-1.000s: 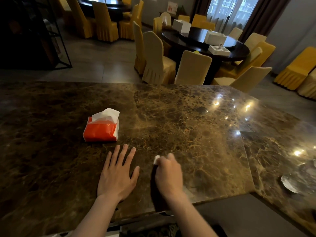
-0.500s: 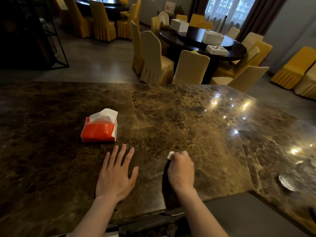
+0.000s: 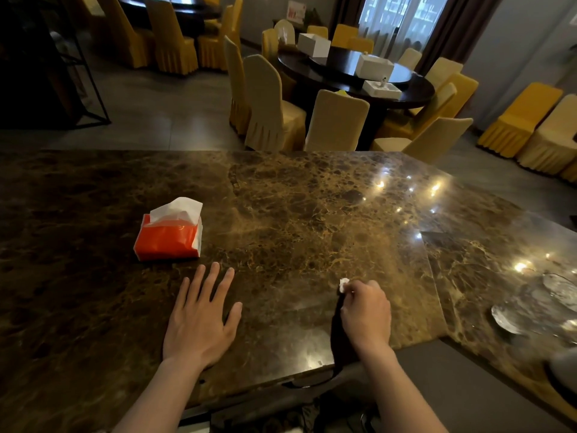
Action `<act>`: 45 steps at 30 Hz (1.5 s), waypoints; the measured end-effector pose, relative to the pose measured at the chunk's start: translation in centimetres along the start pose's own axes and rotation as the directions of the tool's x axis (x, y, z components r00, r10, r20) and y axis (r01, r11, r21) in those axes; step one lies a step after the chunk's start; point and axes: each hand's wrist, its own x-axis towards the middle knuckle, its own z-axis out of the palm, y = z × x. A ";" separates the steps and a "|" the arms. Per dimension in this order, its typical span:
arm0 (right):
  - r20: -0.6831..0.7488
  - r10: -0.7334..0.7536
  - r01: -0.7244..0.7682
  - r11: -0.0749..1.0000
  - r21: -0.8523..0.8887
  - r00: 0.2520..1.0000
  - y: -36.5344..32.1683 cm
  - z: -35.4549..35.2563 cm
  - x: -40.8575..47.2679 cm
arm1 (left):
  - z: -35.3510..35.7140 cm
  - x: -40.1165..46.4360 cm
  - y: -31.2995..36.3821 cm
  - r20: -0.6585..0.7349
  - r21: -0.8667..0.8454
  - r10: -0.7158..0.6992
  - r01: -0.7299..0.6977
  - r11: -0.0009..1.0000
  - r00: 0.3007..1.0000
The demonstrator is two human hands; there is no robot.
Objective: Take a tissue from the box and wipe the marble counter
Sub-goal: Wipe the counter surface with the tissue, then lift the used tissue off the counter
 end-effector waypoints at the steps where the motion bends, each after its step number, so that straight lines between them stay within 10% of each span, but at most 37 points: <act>1: -0.012 0.029 -0.029 1.000 0.012 1.000 -0.2 0.1 0.1 | -0.1 0.0 0.1 0.002 0.012 -0.006 0.006 1.000 1.000; 10: 0.157 -0.365 0.339 0.926 0.169 0.918 -7.8 3.9 -3.7 | -0.5 -0.1 0.4 0.012 0.041 -0.010 0.010 0.999 1.000; 16: 0.073 -0.118 0.114 0.992 0.056 0.990 -5.0 2.6 1.0 | -0.3 0.0 0.3 -0.003 0.014 -0.004 0.005 1.000 1.000; 24: 0.203 -0.431 0.397 0.898 0.188 0.879 -7.6 3.7 -2.5 | -0.1 0.1 0.2 0.005 0.041 -0.016 0.015 0.999 1.000; 31: 0.462 -0.146 -0.299 0.587 0.752 0.875 -6.1 1.1 -0.1 | -0.1 0.0 0.2 -0.012 0.015 -0.007 0.007 1.000 1.000; 45: 0.526 -0.085 -0.411 0.524 0.746 0.846 -7.9 1.2 -3.0 | -0.1 0.4 -0.2 0.013 0.002 0.001 -0.001 1.000 1.000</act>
